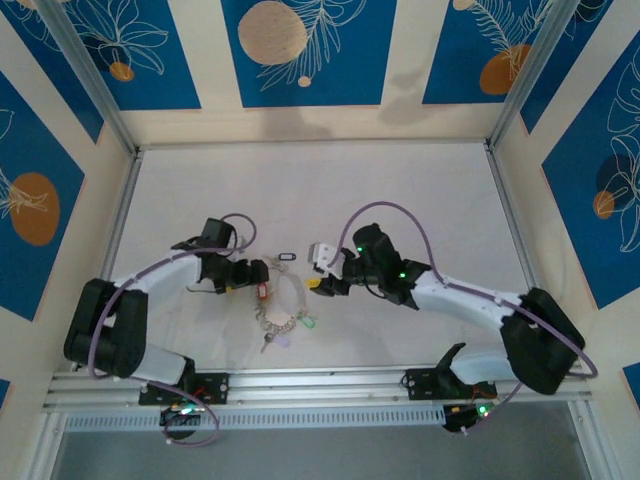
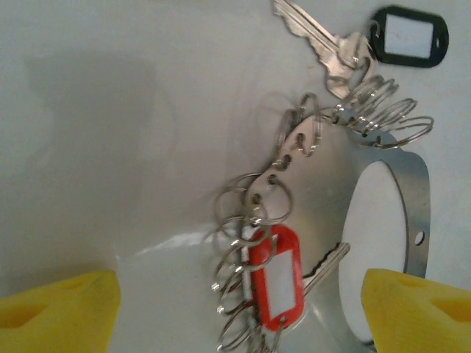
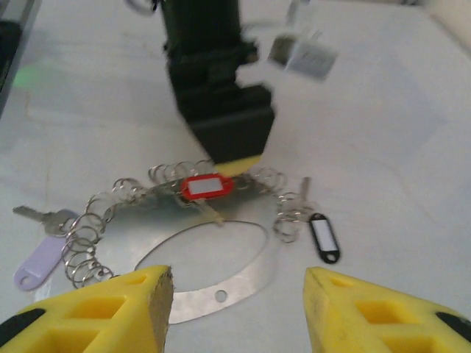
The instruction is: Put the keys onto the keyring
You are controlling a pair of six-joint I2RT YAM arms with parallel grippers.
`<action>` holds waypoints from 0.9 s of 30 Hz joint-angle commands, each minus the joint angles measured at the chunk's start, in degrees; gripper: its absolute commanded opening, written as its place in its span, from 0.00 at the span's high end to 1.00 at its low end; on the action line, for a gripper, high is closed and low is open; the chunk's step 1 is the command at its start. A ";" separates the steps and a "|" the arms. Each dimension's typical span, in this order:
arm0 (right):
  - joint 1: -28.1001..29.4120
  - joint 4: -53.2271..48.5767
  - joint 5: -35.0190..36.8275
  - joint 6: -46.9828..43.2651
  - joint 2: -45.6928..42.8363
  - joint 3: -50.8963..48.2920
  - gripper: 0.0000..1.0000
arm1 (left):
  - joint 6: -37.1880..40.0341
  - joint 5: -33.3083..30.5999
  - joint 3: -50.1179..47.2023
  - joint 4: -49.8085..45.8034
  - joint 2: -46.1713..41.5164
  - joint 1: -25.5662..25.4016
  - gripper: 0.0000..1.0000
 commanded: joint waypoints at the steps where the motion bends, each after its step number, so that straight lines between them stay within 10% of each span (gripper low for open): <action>1: -2.24 2.29 0.97 5.25 -6.59 -4.07 0.50 | -2.44 -1.02 1.10 3.44 3.13 -5.00 0.21; 9: -9.90 4.52 0.43 13.05 -18.91 -12.28 0.53 | -8.07 -3.80 5.94 7.23 12.04 -16.83 0.43; 19: -25.38 -5.20 -0.87 22.55 -31.45 -15.15 0.67 | -11.28 -3.40 22.63 4.82 20.55 -28.64 0.49; 27: -26.61 -13.85 -0.63 31.09 -26.65 -9.76 0.71 | -11.37 -0.36 29.30 0.05 20.62 -28.83 0.42</action>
